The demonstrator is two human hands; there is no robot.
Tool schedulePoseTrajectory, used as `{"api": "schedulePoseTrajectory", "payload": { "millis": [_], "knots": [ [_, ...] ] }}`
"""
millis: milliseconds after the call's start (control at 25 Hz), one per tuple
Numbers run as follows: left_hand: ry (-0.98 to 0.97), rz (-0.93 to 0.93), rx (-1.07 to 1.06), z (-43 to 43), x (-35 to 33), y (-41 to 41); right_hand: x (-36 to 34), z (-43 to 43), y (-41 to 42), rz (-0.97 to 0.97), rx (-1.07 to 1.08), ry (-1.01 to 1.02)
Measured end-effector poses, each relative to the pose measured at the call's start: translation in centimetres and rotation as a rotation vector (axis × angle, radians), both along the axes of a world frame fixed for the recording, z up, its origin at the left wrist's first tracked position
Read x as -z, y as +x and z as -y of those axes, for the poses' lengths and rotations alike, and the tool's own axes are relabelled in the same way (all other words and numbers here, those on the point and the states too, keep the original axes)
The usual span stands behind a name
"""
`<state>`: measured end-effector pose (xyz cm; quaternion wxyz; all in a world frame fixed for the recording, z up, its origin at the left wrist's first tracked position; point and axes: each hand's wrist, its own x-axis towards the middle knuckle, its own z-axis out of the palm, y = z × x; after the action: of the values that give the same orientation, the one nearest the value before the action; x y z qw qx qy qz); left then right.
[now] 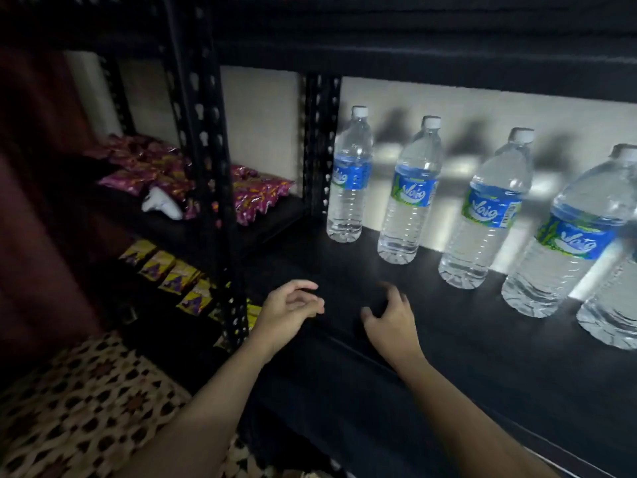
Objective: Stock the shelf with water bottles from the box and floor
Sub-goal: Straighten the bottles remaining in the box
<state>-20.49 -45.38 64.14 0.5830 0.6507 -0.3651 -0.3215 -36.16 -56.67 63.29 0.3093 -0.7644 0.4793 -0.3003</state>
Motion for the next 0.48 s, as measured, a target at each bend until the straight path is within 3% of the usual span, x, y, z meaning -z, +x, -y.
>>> {"api": "schedulePoseTrajectory", "payload": {
  "millis": [240, 360, 480],
  "knots": [
    [0.122, -0.073, -0.401, -19.0, 6.5, 2.1, 2.2, -14.4, 6.1, 0.069, -0.391, -0.177],
    [0.282, -0.061, -0.579, -29.7, 12.3, 3.2, 6.2, -21.4, 10.1, -0.143, -0.616, -0.013],
    [0.516, -0.171, -0.763, -40.0, 19.5, 3.4, 12.1, -28.0, 13.9, -0.347, -0.770, 0.111]
  ]
}}
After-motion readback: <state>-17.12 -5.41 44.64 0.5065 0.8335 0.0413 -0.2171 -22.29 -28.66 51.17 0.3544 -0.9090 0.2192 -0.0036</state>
